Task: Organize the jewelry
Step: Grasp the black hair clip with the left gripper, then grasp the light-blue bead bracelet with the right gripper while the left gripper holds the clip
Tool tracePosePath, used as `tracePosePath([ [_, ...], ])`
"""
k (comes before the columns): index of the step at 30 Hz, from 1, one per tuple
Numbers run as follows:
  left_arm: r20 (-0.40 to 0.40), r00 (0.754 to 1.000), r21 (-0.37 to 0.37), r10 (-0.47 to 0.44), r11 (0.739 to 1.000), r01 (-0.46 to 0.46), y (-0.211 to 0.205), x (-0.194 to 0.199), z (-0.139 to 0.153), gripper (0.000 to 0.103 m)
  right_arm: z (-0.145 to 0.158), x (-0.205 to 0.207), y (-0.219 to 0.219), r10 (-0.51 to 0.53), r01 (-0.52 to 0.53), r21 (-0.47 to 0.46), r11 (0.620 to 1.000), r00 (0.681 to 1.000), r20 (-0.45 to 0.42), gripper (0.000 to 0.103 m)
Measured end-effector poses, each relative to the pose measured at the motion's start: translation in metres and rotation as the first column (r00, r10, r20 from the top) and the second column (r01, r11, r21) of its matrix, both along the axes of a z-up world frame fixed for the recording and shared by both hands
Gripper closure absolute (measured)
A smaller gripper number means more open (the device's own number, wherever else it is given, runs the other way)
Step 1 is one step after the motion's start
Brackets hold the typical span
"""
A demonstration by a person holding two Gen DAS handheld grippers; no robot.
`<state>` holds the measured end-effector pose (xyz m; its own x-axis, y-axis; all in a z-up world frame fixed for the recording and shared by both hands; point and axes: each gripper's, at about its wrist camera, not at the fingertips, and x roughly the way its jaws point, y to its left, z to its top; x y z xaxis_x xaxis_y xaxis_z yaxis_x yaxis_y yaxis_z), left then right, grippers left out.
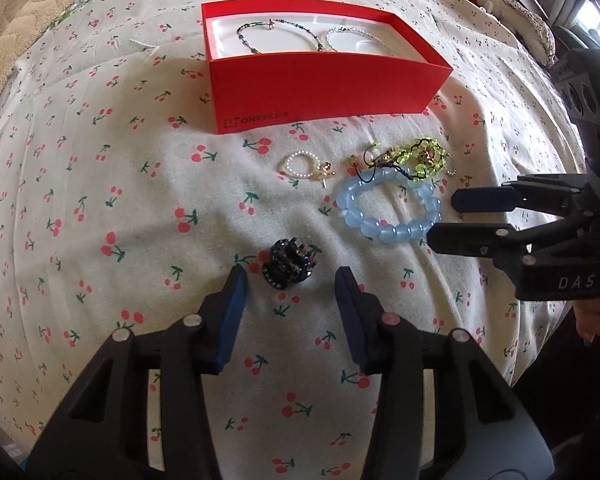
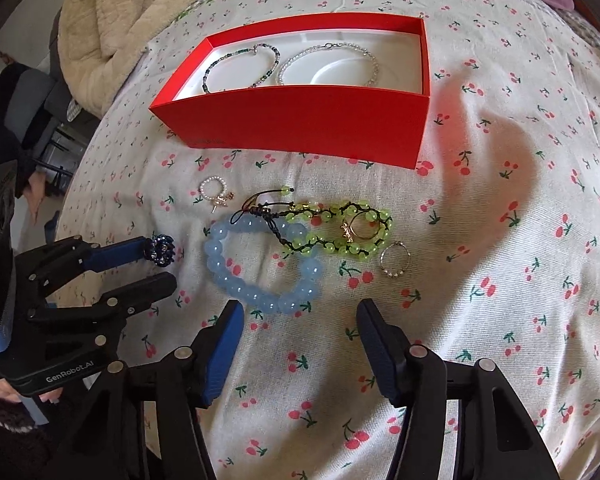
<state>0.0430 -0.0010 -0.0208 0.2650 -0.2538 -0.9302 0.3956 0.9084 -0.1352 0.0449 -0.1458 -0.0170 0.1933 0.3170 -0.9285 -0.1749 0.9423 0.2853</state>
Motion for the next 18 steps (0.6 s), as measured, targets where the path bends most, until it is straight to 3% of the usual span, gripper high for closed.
tracePosePath([
  [7,0.003,1.0,-0.016,0.008,1.0,-0.008,-0.005,0.011,-0.004,0.068,-0.008,0.01,-0.003,-0.054,0.054,0.063,0.997,0.999,0.001,0.07],
  [12,0.021,1.0,0.001,0.004,1.0,-0.004,-0.004,0.008,-0.004,0.074,-0.009,0.011,0.001,-0.053,0.051,0.052,0.997,0.998,0.033,0.077],
  [13,0.022,1.0,0.001,0.008,1.0,-0.008,-0.003,0.007,-0.004,0.074,-0.009,0.011,0.004,-0.047,0.045,0.05,0.998,0.998,0.037,0.087],
  [14,0.023,1.0,-0.001,0.014,1.0,-0.014,-0.002,0.006,-0.004,0.074,-0.008,0.011,0.006,-0.038,0.035,0.066,0.997,0.999,0.033,0.091],
  [18,0.016,0.999,-0.019,0.043,0.999,-0.043,0.005,0.005,0.0,0.074,-0.007,0.009,0.011,-0.016,0.016,0.078,0.997,1.0,0.002,0.089],
])
